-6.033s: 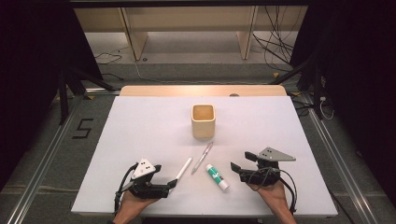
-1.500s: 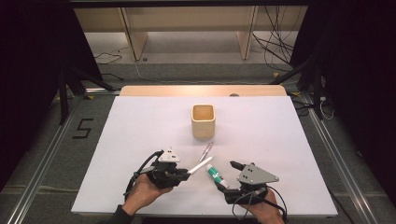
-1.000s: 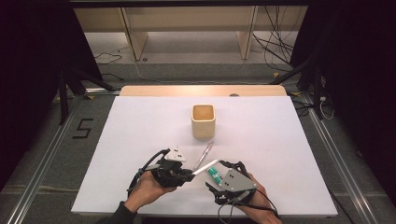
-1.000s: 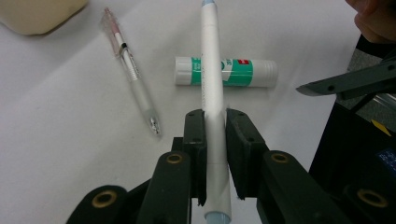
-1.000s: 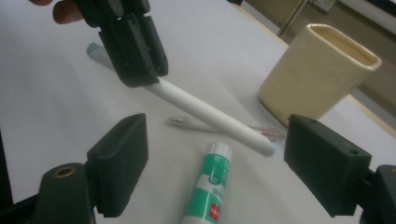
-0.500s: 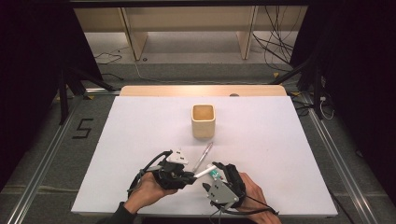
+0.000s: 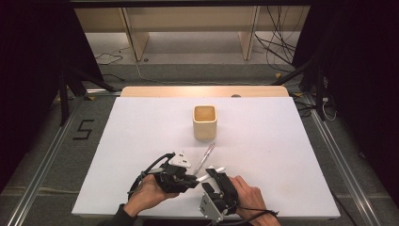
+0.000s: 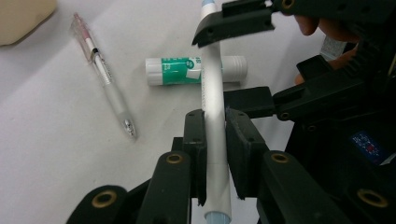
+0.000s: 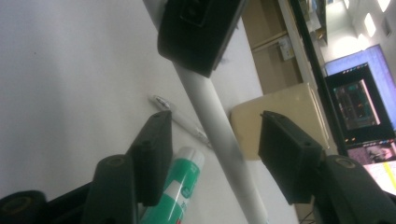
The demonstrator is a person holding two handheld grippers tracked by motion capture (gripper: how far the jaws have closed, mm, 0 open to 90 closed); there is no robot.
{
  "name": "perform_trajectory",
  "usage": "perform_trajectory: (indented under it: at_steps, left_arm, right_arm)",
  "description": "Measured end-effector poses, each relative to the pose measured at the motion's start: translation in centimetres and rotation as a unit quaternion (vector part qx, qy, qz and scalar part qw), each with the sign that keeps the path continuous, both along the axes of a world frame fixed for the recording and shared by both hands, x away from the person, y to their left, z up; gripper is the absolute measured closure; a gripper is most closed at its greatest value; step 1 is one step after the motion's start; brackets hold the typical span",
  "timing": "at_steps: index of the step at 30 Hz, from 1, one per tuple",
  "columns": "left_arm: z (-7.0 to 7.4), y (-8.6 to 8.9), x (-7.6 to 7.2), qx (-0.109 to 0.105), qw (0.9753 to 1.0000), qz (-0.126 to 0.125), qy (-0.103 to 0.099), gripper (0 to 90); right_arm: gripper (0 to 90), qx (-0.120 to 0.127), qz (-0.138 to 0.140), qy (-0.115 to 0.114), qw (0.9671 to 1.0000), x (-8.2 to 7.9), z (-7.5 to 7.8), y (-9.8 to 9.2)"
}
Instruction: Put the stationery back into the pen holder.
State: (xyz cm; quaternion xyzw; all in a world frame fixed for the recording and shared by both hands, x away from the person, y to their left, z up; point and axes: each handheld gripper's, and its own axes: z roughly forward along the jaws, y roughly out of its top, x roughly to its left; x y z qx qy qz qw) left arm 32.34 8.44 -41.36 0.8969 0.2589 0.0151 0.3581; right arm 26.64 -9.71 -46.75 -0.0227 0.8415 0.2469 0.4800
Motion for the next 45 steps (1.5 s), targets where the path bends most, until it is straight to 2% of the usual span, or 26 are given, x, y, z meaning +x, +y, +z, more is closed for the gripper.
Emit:
perform_trajectory:
  at_steps: [2,4,6,12,13,14,15,18,20,21,23,27,29,30,34,35,38,41,43,44,45]
  left_arm:
    - [0.0,0.0,0.0,0.001,1.0000,-0.001,0.000,78.3]
    - [0.0,0.0,0.0,0.002,1.0000,-0.002,0.000,78.3]
    - [0.0,0.0,0.0,0.002,1.0000,-0.003,0.001,78.3]
    - [-0.1,0.0,0.0,0.010,0.9999,-0.009,0.005,78.3]
    - [-0.1,0.0,0.0,0.010,0.9999,-0.010,0.006,78.3]
    - [-0.1,0.0,0.0,0.011,0.9999,-0.010,0.005,78.3]
    - [-0.1,-0.1,0.0,0.010,0.9999,-0.010,0.007,78.3]
    - [-0.1,0.0,-0.1,0.011,0.9999,-0.012,0.007,78.3]
    - [-0.1,0.0,-0.1,0.010,0.9998,-0.011,0.008,78.3]
    - [-0.1,0.0,-0.1,0.010,0.9998,-0.011,0.009,78.3]
    - [-0.1,0.0,-0.1,0.012,0.9998,-0.013,0.010,78.3]
    - [-0.2,-0.1,-0.1,0.015,0.9996,-0.018,0.012,78.3]
    - [-0.2,-0.1,0.0,0.016,0.9996,-0.019,0.013,78.3]
    - [-0.2,-0.1,0.0,0.016,0.9996,-0.019,0.013,78.3]
    - [-0.4,0.0,0.1,0.009,0.9997,-0.015,0.017,77.7]
    - [-0.4,0.0,0.1,0.007,0.9997,-0.013,0.020,77.1]
    - [-0.5,0.2,0.3,0.011,0.9995,-0.016,0.026,70.5]
    - [-0.5,0.4,0.2,0.012,0.9995,-0.009,0.026,60.9]
    - [-0.4,0.5,0.3,0.008,0.9996,-0.006,0.027,56.5]
    - [-0.4,0.6,0.2,0.010,0.9996,-0.007,0.025,54.1]
    - [-0.3,0.6,0.2,0.014,0.9996,-0.006,0.022,51.6]
  right_arm:
    - [48.8,-0.009,0.005,-0.009,0.9999,-0.1,0.0,0.2]
    - [51.3,-0.014,0.008,-0.009,0.9998,-0.3,-0.2,0.4]
    - [54.0,-0.027,0.010,-0.021,0.9994,-0.4,-0.2,0.5]
    - [60.6,-0.047,0.007,-0.039,0.9981,-0.6,-0.6,0.8]
    - [62.0,-0.056,0.016,-0.046,0.9972,-0.5,-0.6,0.8]
    - [63.5,-0.053,0.010,-0.043,0.9976,-0.6,-0.8,0.9]
    - [64.6,-0.063,0.017,-0.053,0.9965,-0.6,-0.7,0.9]
    - [67.4,-0.068,0.020,-0.055,0.9960,-0.7,-1.0,1.0]
    - [69.2,-0.075,0.027,-0.065,0.9947,-0.7,-1.0,1.1]
    - [70.0,-0.079,0.028,-0.067,0.9942,-0.7,-1.0,1.1]
    - [71.3,-0.078,0.014,-0.054,0.9954,-1.0,-1.3,1.1]
    - [75.1,-0.098,0.035,-0.080,0.9914,-0.8,-1.3,1.2]
    - [76.5,-0.098,0.030,-0.077,0.9917,-0.9,-1.5,1.1]
    - [77.1,-0.106,0.038,-0.083,0.9902,-0.8,-1.4,1.1]
    - [77.8,-0.114,0.036,-0.087,0.9890,-0.9,-1.7,1.2]
    - [77.8,-0.115,0.032,-0.080,0.9897,-1.0,-1.7,1.1]
    - [77.9,-0.117,0.030,-0.085,0.9891,-0.9,-1.7,1.0]
    - [78.0,-0.106,0.026,-0.081,0.9907,-0.8,-1.5,0.7]
    - [78.0,-0.106,0.028,-0.087,0.9902,-0.6,-1.3,0.6]
    - [78.0,-0.102,0.016,-0.079,0.9915,-0.8,-1.5,0.5]
    - [78.0,-0.107,0.024,-0.087,0.9901,-0.6,-1.4,0.4]
